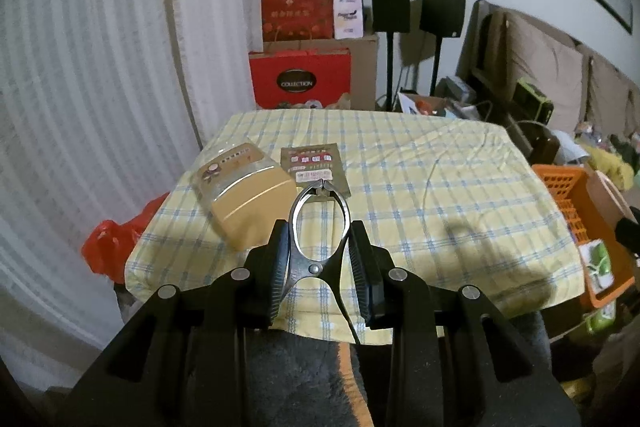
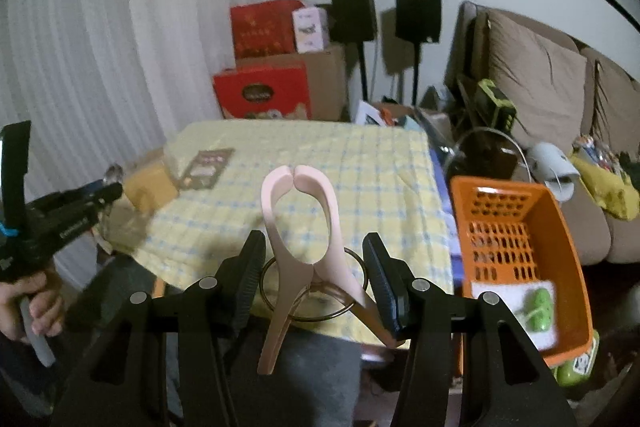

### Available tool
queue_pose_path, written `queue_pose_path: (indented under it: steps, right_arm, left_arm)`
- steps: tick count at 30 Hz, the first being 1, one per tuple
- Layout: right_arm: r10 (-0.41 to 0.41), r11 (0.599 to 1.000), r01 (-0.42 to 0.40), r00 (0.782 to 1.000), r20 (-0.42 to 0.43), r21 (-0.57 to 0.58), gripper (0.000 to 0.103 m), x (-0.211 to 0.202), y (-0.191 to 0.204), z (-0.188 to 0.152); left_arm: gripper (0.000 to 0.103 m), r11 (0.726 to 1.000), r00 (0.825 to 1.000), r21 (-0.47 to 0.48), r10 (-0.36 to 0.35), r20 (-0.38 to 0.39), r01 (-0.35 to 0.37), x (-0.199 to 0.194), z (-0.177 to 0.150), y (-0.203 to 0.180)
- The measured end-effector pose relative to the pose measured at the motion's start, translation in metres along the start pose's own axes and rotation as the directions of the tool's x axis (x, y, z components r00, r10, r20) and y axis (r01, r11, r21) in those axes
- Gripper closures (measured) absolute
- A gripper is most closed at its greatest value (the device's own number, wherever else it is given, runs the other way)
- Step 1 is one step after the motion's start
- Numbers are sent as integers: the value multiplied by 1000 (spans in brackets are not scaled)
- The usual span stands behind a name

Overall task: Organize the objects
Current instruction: 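Hold both clips above the table with both tools, facing the orange basket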

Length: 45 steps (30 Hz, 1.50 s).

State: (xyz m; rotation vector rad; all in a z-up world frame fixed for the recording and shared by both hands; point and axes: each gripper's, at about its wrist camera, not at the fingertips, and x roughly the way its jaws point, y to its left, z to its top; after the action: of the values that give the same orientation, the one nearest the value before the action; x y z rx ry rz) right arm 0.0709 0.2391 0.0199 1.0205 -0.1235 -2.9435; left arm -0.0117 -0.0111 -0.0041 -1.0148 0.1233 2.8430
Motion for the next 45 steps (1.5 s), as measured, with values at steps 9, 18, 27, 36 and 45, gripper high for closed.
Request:
queue_pose_path:
  steps: [9,18,27,36,45]
  right_arm:
    - [-10,1000,9,1000,-12,-27,51,-11,-29,-32]
    - [-13,1000,14,999,44,-8,51,-34,-53,-28]
    - [10,1000,-11,999,48,26,51,-35,-65,-27]
    - [20,999,-21,999,31,29,51,-28,-66,-29]
    - [3,998,-4,1000,20,61,51,-24,-78,-29]
  left_arm:
    - [75,1000,1000,12,16,-20,-15,4,-3,-19]
    - [75,999,1000,41,-2,3,2,-7,1,-49]
    - [75,998,1000,62,-15,0,15,-12,2,-62]
    - [75,999,1000,47,-19,-3,19,-12,3,-54]
    - [75,998,999,32,-53,-9,54,-18,7,-51]
